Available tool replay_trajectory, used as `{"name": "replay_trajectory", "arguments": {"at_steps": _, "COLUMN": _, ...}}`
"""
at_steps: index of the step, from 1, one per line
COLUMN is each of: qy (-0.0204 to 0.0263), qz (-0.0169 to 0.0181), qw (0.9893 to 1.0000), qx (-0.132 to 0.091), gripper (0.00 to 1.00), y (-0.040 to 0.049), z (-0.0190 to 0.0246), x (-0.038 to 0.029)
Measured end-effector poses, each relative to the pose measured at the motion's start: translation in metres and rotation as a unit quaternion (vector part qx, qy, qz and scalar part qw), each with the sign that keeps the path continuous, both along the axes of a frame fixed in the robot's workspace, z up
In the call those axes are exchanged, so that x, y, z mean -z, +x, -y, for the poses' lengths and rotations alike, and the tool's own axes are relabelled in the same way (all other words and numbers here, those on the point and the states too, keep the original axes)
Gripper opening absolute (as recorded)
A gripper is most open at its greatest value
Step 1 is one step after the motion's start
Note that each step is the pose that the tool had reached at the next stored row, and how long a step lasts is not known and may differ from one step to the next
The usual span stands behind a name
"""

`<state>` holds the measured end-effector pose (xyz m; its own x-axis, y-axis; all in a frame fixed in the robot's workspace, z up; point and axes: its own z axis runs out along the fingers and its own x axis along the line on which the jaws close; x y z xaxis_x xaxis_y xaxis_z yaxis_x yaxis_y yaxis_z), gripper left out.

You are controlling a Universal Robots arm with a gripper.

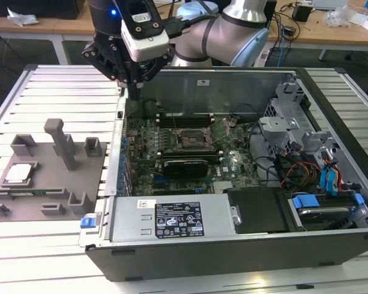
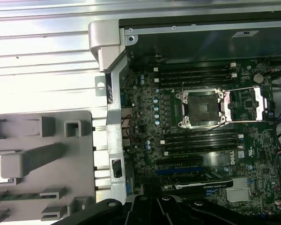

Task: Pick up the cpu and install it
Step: 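Reach for the cpu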

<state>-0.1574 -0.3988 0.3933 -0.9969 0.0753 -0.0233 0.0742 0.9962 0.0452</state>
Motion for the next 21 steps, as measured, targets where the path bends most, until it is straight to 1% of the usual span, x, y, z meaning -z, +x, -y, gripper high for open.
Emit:
{"name": "replay_trajectory", "arguments": {"at_steps": 9, "qy": 0.0000, "qz": 0.0000, "qw": 1.0000, "qx": 0.000, "gripper": 0.11, "y": -0.0091, "z": 0.0000, "x": 0.0000}}
{"name": "replay_trajectory", "arguments": {"at_steps": 14, "qy": 0.0000, "qz": 0.0000, "qw": 1.0000, "qx": 0.000, "gripper": 0.11, "y": -0.0166, "z": 0.0000, "x": 0.0000}}
{"name": "replay_trajectory", "arguments": {"at_steps": 16, "qy": 0.0000, "qz": 0.0000, "qw": 1.0000, "qx": 0.000, "gripper": 0.11, "y": -0.0236, "z": 0.0000, "x": 0.0000}}
{"name": "replay_trajectory", "arguments": {"at_steps": 18, "qy": 0.0000, "qz": 0.0000, "qw": 1.0000, "qx": 0.000, "gripper": 0.11, "y": -0.0273, "z": 0.0000, "x": 0.0000}}
{"name": "replay_trajectory", "arguments": {"at_steps": 21, "qy": 0.0000, "qz": 0.0000, "qw": 1.0000, "qx": 0.000, "gripper": 0.11, "y": -0.0311, "z": 0.0000, "x": 0.0000}}
